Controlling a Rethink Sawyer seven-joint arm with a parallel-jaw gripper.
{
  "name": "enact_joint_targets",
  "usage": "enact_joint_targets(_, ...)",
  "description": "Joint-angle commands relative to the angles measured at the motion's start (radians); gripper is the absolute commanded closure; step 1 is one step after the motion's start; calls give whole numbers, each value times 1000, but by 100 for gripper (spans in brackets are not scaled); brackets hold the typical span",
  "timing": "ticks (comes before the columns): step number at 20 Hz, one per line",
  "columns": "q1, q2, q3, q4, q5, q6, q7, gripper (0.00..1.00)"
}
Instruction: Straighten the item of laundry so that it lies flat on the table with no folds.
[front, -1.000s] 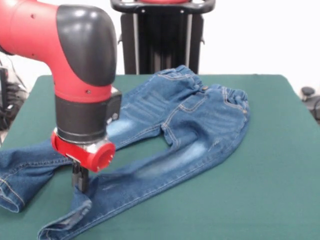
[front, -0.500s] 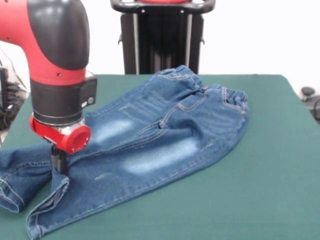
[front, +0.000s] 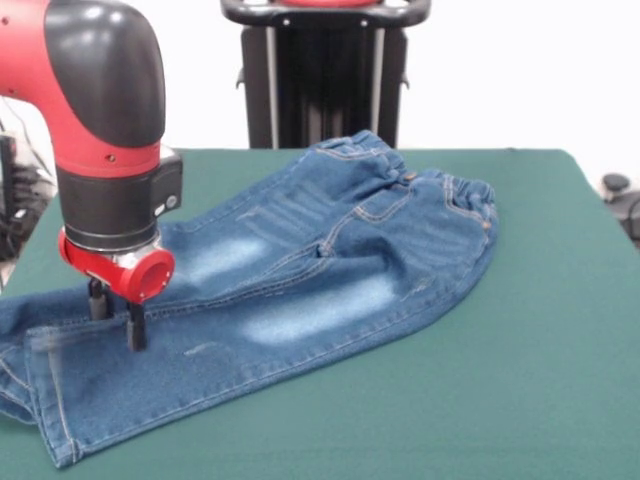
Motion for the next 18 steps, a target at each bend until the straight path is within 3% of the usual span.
enact_joint_targets(1,-17,34,177,143,-46,-56,-48,0)
enact_joint_targets(18,-7,17,175,140,-76,-15,-8,0)
